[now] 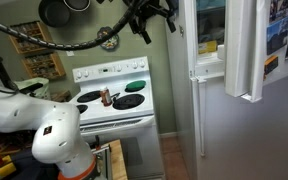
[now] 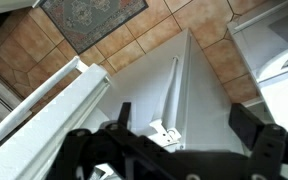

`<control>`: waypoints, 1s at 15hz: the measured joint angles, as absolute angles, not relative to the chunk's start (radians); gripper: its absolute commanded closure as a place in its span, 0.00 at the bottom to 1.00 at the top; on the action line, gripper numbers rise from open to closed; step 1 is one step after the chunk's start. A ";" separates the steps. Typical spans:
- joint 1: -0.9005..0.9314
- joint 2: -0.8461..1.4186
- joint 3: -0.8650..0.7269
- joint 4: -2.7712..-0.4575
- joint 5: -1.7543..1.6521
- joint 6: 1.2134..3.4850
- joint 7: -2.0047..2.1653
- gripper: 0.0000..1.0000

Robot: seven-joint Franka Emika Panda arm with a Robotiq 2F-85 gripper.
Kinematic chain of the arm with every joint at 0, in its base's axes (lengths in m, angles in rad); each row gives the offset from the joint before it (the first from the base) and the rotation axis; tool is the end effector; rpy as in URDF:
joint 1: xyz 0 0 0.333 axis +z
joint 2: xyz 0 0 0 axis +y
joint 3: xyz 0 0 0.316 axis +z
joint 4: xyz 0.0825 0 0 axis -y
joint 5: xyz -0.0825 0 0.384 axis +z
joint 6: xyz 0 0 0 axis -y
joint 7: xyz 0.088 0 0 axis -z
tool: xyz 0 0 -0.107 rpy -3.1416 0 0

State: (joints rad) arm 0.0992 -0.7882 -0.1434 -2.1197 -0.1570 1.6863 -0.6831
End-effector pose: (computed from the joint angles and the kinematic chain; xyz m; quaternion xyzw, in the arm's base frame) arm 0.3089 -0.0544 0.7118 0.9324 0.3160 0.1533 0.0848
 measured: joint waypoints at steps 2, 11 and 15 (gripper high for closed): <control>0.099 -0.788 -0.143 -2.120 -0.157 1.686 -0.683 0.00; 0.324 -0.861 0.062 -2.130 0.120 1.630 -0.707 0.00; 0.421 -0.865 0.139 -2.148 0.215 1.621 -0.701 0.00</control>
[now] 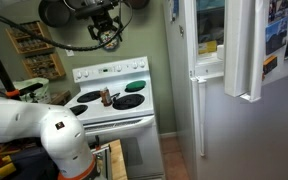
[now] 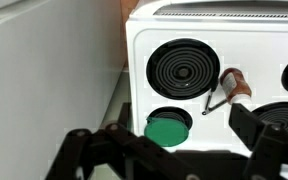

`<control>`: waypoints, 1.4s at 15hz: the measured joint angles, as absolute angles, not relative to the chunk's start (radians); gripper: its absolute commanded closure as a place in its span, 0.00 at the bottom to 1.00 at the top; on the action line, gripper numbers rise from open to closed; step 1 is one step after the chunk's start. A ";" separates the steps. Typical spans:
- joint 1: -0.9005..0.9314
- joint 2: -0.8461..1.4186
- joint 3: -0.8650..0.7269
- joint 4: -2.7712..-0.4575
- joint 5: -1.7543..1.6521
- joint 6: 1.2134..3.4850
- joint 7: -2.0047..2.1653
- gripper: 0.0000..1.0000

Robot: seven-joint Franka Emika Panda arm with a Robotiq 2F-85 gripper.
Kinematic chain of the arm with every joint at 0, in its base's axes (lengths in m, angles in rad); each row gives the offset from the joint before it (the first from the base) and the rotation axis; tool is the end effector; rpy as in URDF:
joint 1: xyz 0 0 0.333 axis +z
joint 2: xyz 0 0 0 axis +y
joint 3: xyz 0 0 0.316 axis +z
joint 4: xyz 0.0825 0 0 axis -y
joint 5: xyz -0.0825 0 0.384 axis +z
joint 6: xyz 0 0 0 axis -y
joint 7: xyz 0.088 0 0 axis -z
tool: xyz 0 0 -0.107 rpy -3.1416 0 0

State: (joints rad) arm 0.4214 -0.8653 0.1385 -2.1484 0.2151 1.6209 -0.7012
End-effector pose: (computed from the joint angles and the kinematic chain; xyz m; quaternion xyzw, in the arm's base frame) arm 0.2114 0.1900 0.7135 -0.7971 -0.5785 -0.1684 0.0391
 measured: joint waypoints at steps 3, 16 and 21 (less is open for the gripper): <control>0.426 -0.860 0.131 -2.153 0.218 1.621 -0.705 0.00; 0.593 -0.559 0.314 -2.112 0.403 1.706 -0.785 0.00; 0.631 -0.362 0.353 -2.048 0.428 1.707 -0.836 0.00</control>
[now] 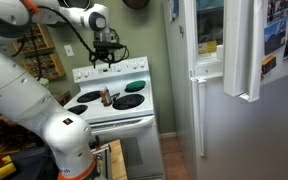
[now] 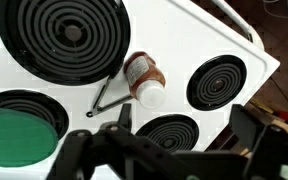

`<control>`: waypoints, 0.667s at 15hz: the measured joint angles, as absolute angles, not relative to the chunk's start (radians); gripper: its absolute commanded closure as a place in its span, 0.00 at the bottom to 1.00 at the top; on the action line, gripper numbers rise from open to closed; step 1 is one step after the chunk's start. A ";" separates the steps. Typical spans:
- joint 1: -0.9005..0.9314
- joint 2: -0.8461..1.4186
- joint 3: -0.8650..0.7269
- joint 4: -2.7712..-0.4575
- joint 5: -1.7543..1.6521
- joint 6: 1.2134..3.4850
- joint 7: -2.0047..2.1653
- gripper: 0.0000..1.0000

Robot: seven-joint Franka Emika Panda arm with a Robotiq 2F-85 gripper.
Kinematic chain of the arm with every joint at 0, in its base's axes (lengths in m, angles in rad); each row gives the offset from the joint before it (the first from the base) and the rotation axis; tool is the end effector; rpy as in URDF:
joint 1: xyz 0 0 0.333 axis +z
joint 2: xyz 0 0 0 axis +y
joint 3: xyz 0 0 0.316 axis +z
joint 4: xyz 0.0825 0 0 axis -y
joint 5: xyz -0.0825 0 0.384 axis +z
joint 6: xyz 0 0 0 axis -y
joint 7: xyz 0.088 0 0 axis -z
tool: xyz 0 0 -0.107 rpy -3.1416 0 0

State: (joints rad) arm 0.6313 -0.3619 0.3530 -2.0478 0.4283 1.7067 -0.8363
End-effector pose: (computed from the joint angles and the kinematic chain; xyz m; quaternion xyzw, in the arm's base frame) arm 0.2009 0.4118 0.5829 -0.6370 -0.7561 0.0076 0.1501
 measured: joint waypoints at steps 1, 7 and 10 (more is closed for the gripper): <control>0.633 -0.334 0.357 -2.034 0.428 1.707 -0.842 0.00; 0.634 -0.298 0.360 -2.000 0.428 1.703 -0.848 0.00; 0.634 -0.289 0.370 -2.001 0.435 1.733 -0.847 0.00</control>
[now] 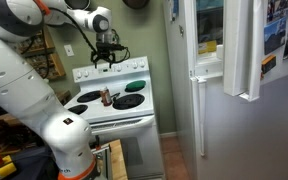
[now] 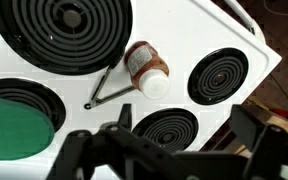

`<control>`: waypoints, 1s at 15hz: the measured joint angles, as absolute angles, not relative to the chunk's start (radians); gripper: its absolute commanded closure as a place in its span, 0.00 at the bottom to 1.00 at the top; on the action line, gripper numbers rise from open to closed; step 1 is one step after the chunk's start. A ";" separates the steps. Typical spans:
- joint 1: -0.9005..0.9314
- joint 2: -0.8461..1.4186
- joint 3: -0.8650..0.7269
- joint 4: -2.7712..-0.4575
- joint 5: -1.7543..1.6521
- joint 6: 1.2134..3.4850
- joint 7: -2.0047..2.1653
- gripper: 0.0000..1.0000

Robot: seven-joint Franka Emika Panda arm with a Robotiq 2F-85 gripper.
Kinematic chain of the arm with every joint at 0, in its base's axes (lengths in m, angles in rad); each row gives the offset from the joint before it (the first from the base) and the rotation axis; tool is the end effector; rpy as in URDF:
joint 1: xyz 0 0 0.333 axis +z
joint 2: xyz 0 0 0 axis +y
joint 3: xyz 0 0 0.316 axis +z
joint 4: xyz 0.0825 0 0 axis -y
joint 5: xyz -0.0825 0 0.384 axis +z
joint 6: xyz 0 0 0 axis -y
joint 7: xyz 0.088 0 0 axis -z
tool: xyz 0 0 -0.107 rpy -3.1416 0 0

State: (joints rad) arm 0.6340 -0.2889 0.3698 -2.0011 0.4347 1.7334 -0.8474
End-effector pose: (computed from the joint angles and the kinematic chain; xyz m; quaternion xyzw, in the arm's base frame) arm 0.2084 0.4338 0.5762 -0.6260 -0.7628 0.0085 0.1620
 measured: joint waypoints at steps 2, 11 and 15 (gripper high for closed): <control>0.635 -0.276 0.394 -2.008 0.441 1.794 -0.828 0.00; 0.689 -0.196 0.474 -2.106 0.471 2.071 -0.711 0.00; 0.696 -0.178 0.474 -2.140 0.483 2.086 -0.661 0.00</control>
